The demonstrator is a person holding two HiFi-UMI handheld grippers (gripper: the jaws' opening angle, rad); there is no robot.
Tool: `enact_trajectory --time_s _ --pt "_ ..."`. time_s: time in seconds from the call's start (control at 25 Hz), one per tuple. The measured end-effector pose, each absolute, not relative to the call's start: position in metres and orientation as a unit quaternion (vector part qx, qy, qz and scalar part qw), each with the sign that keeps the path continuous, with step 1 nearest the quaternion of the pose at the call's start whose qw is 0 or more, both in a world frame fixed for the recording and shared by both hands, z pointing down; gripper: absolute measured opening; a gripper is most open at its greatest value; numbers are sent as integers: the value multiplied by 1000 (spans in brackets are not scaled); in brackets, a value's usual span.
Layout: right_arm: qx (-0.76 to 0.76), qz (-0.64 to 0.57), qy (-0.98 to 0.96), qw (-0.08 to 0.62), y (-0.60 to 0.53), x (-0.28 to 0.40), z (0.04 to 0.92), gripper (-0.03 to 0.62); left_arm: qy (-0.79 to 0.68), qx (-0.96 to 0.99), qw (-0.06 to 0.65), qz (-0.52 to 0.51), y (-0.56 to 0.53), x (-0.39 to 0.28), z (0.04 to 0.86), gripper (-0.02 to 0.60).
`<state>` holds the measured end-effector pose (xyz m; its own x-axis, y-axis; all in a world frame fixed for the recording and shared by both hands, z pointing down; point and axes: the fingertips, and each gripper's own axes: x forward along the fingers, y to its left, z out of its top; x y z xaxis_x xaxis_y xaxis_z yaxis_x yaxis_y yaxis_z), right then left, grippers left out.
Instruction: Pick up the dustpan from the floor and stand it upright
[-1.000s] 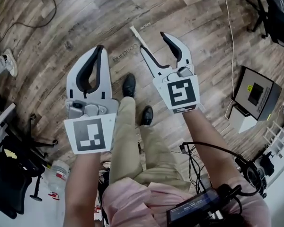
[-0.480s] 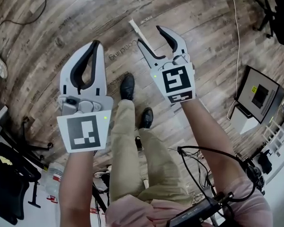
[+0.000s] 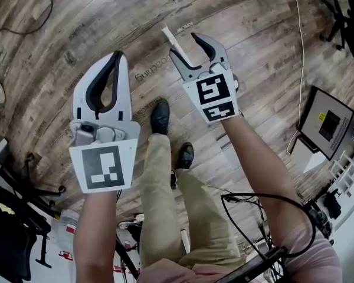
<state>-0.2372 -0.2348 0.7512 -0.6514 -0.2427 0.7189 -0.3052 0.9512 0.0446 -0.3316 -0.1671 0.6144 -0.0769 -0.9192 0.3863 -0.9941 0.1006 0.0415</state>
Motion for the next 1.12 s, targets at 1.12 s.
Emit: enact_trajectory --time_s 1.12 --pt "125 45 -872 472 -246 -235 911 238 -716 665 169 130 -170 -341 700 14"
